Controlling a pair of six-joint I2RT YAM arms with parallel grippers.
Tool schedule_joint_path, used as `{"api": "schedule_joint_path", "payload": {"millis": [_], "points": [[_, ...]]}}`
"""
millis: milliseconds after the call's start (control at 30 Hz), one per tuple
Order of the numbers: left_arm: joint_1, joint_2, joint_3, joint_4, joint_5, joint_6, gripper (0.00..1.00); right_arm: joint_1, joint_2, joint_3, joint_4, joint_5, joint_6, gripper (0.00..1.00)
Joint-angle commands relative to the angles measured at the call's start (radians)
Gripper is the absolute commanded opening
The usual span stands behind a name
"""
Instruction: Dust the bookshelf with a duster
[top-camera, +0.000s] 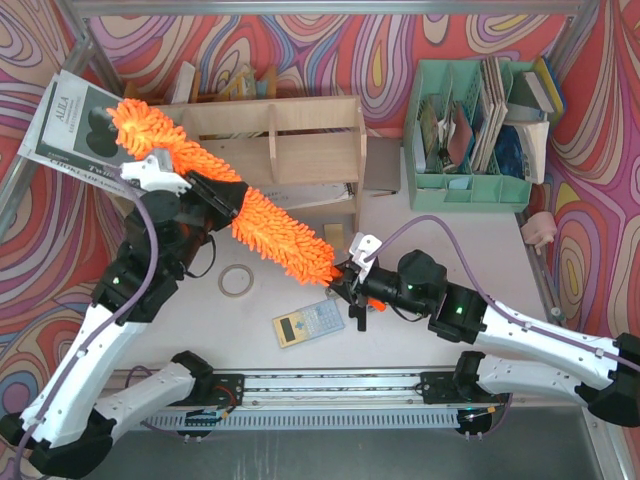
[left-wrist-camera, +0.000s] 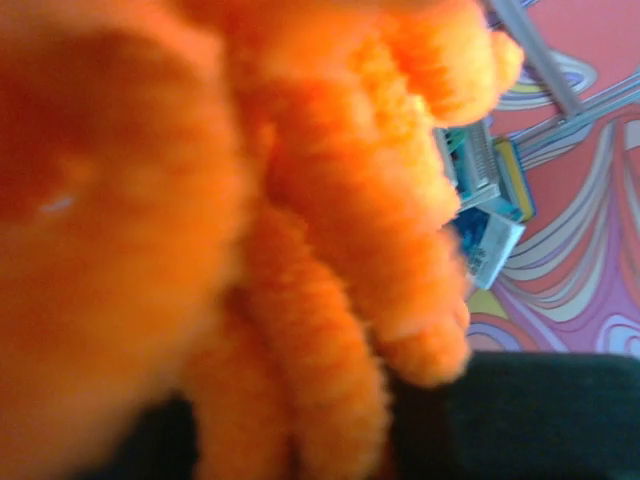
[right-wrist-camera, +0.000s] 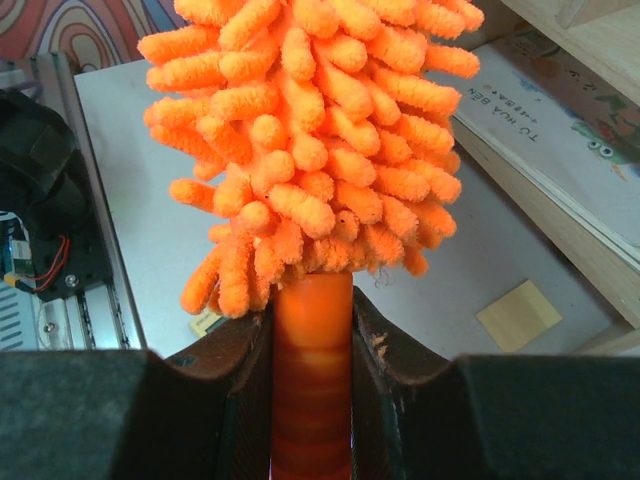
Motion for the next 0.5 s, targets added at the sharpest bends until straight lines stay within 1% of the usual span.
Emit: {"api": "schedule_joint_path", "payload": {"millis": [0,67,133,233,300,467], "points": [[-0.026,-0.041,-0.044,-0.014,-0.115,0.042,0.21,0.003,-0.016,0.011,0.077,0.019,-0.016,0.0],[-0.034,-0.064,-0.059,-0.015,-0.151,0.027,0.14,0.003,-0.01,0.019,0.066,0.024,-0.012,0.01],[-0.042,-0.085,-0.073,-0.021,-0.191,0.018,0.09,0.003,-0.007,0.028,0.053,0.028,-0.011,0.08],[-0.045,-0.131,-0.103,-0.033,-0.254,-0.011,0.03,0.003,-0.017,0.033,0.044,0.026,-0.013,0.23],[-0.046,-0.169,-0.122,-0.035,-0.292,-0.032,0.01,0.003,-0.03,0.032,0.046,0.034,-0.012,0.36],[-0.046,-0.272,-0.159,-0.019,-0.367,-0.037,0.01,0.002,-0.088,0.011,0.085,0.087,-0.001,0.51]]}}
